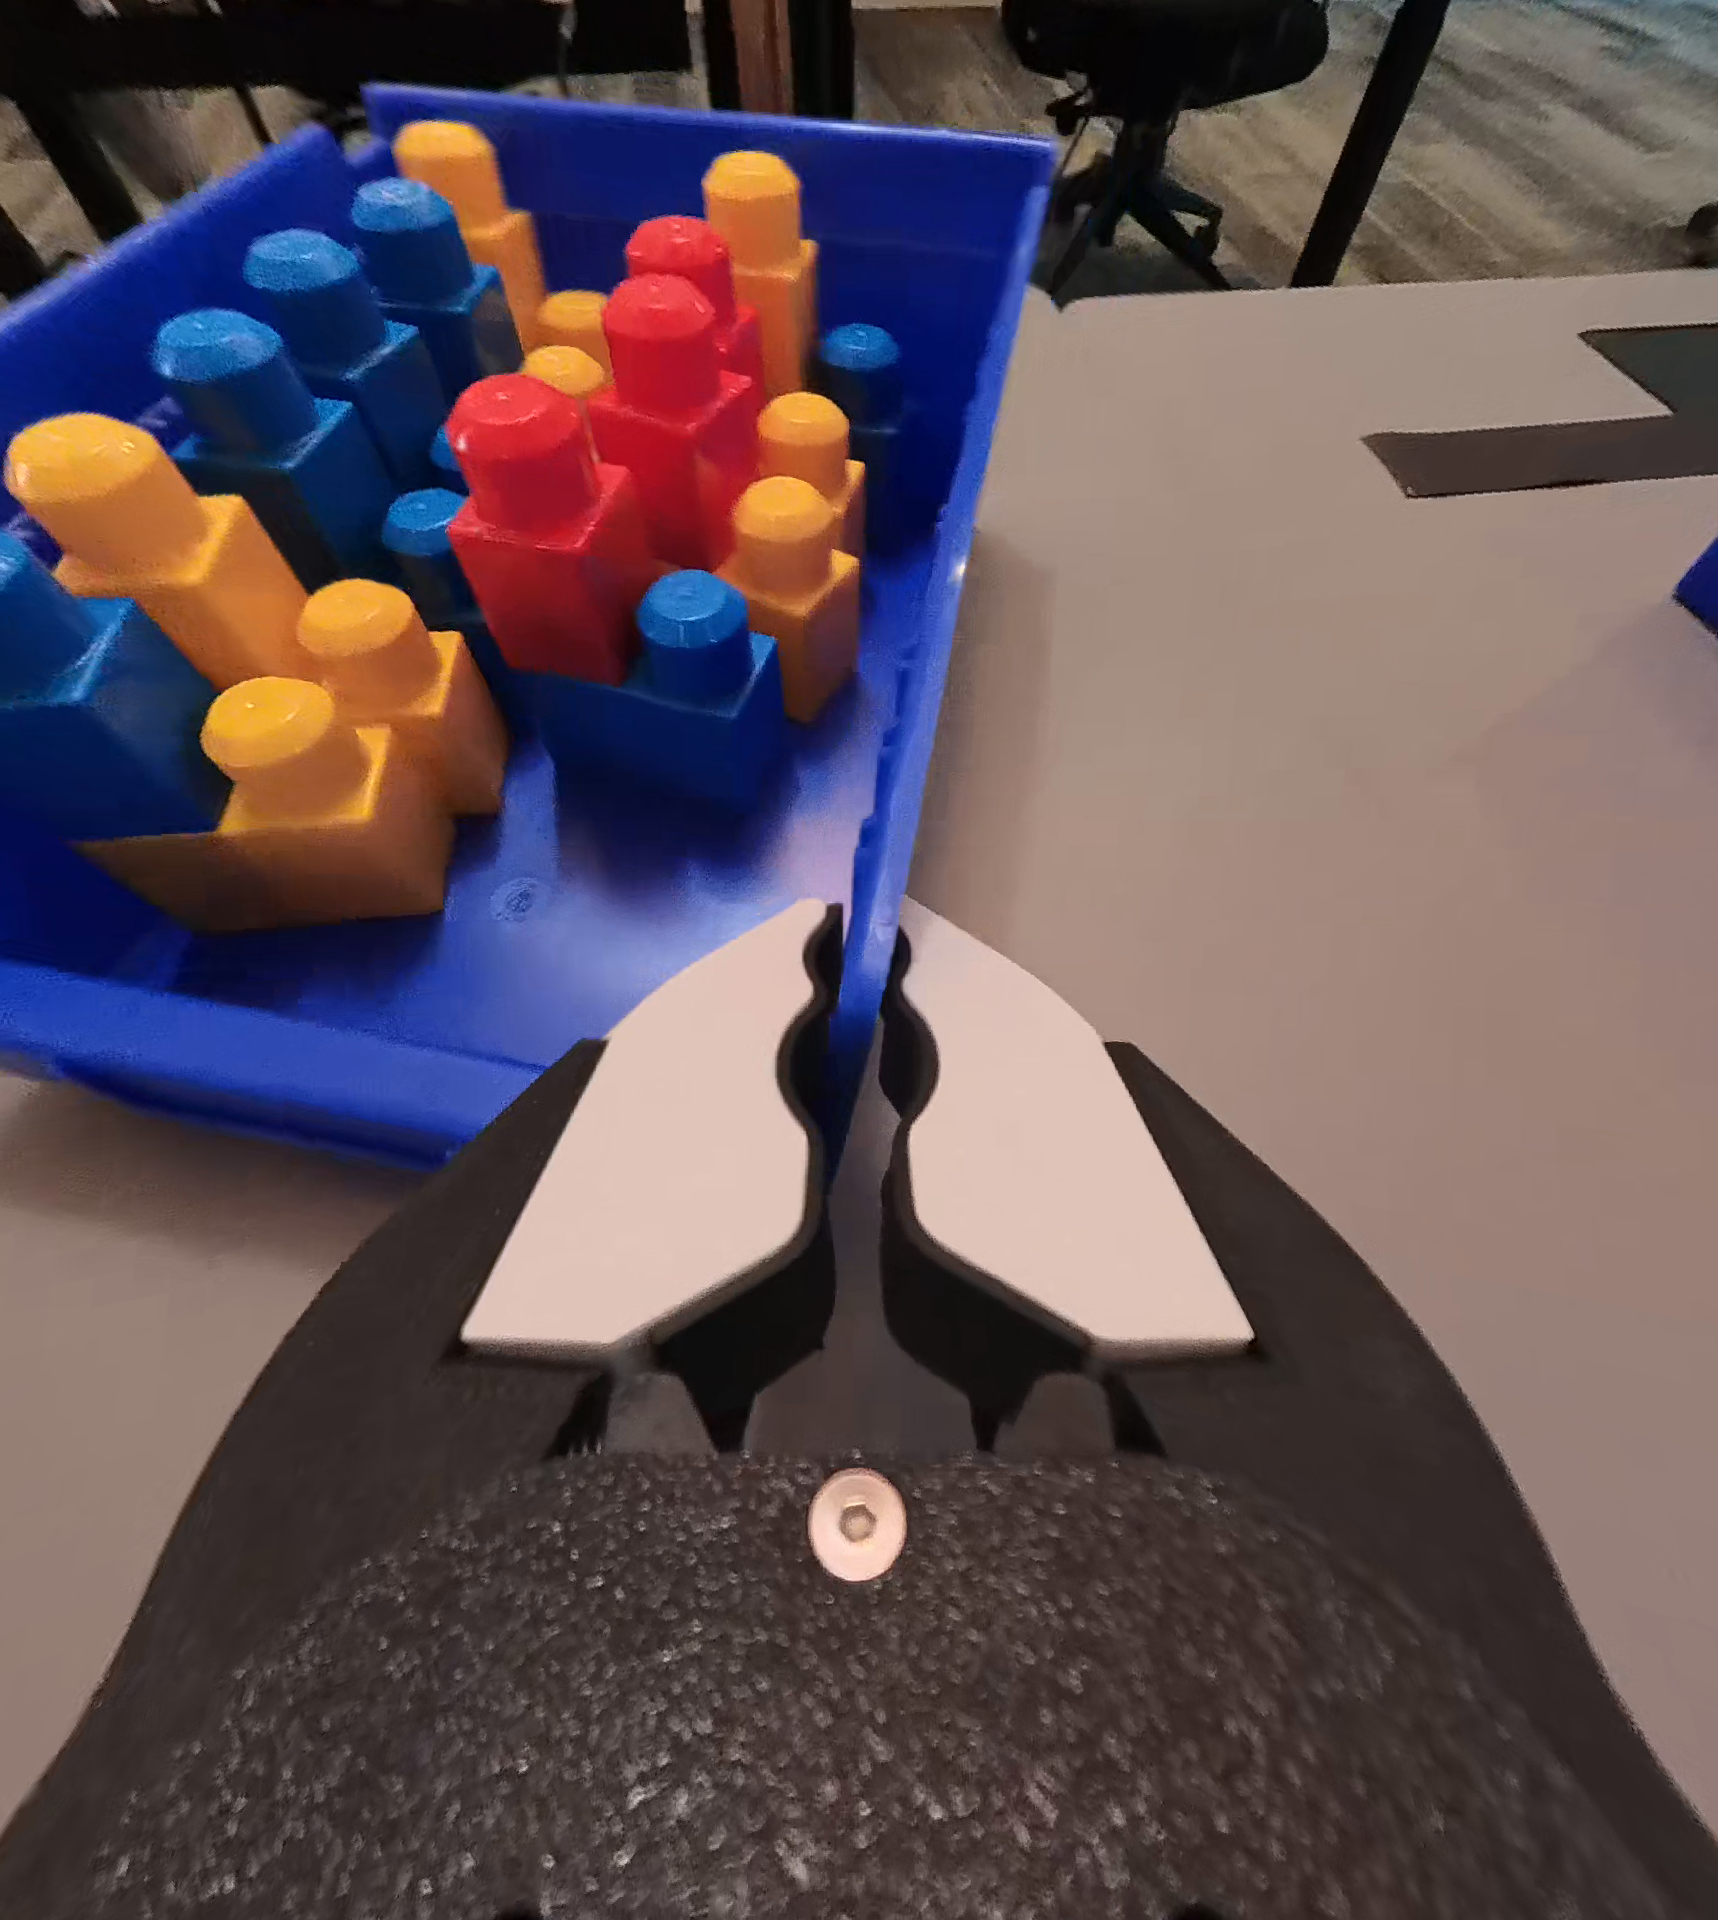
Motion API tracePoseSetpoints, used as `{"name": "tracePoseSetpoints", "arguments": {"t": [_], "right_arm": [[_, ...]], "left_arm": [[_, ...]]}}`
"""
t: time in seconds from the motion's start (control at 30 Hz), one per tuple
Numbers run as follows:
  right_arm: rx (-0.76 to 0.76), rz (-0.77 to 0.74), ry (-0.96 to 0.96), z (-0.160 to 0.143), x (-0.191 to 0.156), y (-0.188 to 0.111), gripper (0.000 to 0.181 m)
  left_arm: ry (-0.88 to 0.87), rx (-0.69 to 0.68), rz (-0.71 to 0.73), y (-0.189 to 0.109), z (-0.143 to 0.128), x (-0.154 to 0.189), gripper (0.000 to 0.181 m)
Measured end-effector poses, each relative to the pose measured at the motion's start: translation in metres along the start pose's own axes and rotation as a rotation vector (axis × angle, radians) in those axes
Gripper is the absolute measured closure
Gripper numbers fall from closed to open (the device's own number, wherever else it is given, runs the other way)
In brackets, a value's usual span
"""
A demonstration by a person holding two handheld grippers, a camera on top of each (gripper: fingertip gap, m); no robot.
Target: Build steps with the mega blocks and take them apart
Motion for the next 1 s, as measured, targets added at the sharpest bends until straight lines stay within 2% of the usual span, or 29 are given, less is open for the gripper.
{"name": "tracePoseSetpoints", "arguments": {"t": [0.17, 0.33, 0.47, 0.67, 0.83, 1.0], "right_arm": [[0.032, 0.038, -0.004, -0.025, 0.010, -0.043, 0.179], [0.073, 0.083, 0.041, -0.052, 0.005, -0.093, 0.179], [0.116, 0.145, 0.132, -0.059, -0.002, -0.117, 0.179], [0.138, 0.166, 0.142, -0.054, -0.015, -0.118, 0.179], [0.173, 0.182, 0.175, -0.053, -0.028, -0.118, 0.179], [0.223, 0.224, 0.210, -0.050, -0.040, -0.127, 0.178]], "left_arm": [[0.047, -0.031, -0.121, -0.003, -0.012, 0.027, 0.150], [0.063, -0.079, -0.229, -0.001, -0.026, 0.051, 0.153], [0.072, -0.139, -0.338, 0.008, -0.040, 0.081, 0.144], [0.073, -0.263, -0.500, 0.035, -0.066, 0.145, 0.126], [0.092, -0.358, -0.440, 0.082, -0.082, 0.173, 0.117], [0.083, -0.390, -0.346, 0.115, -0.089, 0.172, 0.124]]}}
Point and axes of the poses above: each gripper's, where its closed fingertips meet, y out along the fingers, z out of its top, x = y × z across the jaws, the point moved 10 cm from there along -y, back along the fingers, and after that the axes turned 9 degrees about -y, right-handed, at the moved point
